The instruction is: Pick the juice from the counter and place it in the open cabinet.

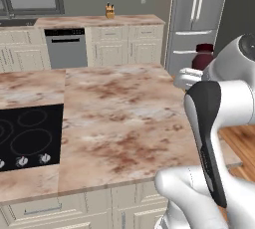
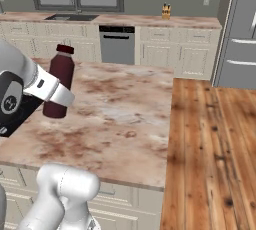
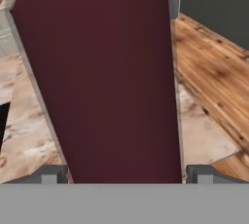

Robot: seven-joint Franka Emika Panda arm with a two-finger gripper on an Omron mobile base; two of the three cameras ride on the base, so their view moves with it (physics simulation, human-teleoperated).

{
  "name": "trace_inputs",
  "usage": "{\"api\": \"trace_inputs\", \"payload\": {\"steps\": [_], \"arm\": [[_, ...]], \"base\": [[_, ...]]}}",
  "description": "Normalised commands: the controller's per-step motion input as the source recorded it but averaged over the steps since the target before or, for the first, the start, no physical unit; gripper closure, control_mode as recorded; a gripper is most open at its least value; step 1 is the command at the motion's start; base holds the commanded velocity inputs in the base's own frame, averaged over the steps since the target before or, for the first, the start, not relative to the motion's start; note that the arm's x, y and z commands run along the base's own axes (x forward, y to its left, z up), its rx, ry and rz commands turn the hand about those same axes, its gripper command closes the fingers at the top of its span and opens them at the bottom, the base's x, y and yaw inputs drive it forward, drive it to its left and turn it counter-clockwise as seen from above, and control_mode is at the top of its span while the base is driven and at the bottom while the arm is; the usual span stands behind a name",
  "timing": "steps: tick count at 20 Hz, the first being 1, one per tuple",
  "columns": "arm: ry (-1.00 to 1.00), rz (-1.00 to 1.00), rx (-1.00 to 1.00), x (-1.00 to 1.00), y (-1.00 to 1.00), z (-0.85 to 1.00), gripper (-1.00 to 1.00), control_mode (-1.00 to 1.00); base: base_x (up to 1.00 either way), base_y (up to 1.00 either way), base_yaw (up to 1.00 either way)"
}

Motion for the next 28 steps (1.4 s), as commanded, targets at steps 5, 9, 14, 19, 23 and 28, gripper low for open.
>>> {"api": "trace_inputs", "payload": {"steps": [5,9,14,19,23,28], "arm": [[0.00,0.01,0.00,0.00,0.00,0.00,1.00,-1.00],[0.00,0.00,0.00,0.00,0.00,0.00,1.00,-1.00],[0.00,0.00,0.00,0.00,0.02,0.00,1.00,-1.00],[0.00,0.00,0.00,0.00,0.00,0.00,1.00,1.00],[0.00,0.00,0.00,0.00,0.00,0.00,1.00,1.00],[0.00,0.00,0.00,0.00,0.00,0.00,1.00,1.00]], "base": [[0.00,0.00,0.00],[0.00,0.00,0.00],[0.00,0.00,0.00],[-0.35,-0.80,0.09],[-0.28,-1.00,0.14],[-0.38,-1.00,0.07]]}}
